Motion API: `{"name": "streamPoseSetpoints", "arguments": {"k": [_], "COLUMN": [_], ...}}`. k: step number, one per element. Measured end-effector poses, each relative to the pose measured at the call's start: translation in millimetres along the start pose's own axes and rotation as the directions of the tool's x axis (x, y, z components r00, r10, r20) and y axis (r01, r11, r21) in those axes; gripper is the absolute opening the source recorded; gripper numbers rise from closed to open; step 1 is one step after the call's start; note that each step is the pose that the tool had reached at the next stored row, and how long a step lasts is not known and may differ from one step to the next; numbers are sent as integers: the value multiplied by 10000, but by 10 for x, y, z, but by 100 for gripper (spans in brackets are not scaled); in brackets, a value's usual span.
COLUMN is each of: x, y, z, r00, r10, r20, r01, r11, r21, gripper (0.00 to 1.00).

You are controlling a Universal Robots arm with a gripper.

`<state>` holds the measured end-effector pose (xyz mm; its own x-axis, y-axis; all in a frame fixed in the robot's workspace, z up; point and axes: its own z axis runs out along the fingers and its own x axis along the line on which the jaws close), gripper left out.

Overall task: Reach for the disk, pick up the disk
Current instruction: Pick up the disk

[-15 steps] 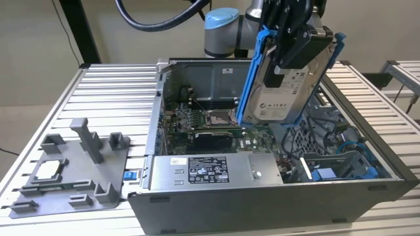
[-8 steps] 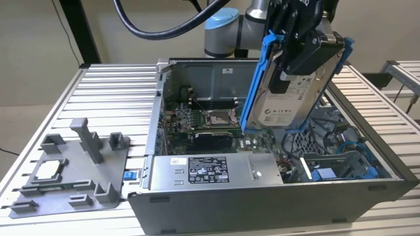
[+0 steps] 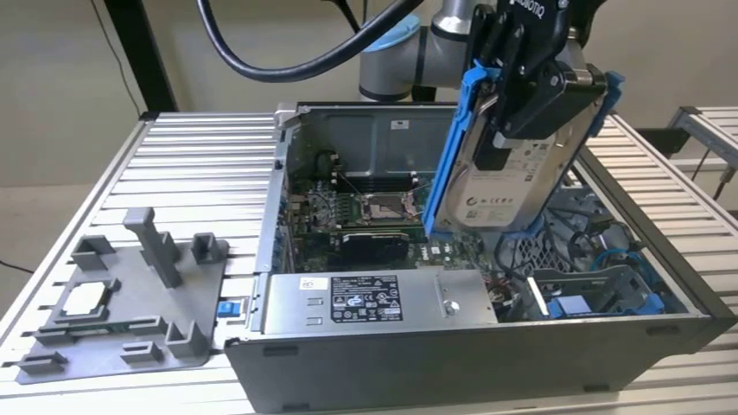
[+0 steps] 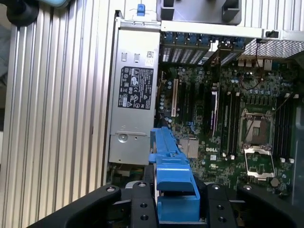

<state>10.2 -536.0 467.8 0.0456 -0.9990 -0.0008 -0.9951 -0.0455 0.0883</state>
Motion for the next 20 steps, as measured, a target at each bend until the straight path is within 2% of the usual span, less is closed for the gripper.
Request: {"name": "streamPoseSetpoints", "arguments": {"k": [4, 7, 13, 20], "x": [31, 55, 85, 92], "y": [-3, -8, -11, -17], "z": [35, 44, 44, 43], "r00": [10000, 10000, 9994, 9994], "r10": [10, 15, 20, 23], "r20": [23, 95, 344, 350], "r01": [-10, -15, -21, -24], "r11": [10000, 10000, 10000, 10000], "r21": [19, 24, 36, 35], "gripper": [0, 0, 0, 0]}}
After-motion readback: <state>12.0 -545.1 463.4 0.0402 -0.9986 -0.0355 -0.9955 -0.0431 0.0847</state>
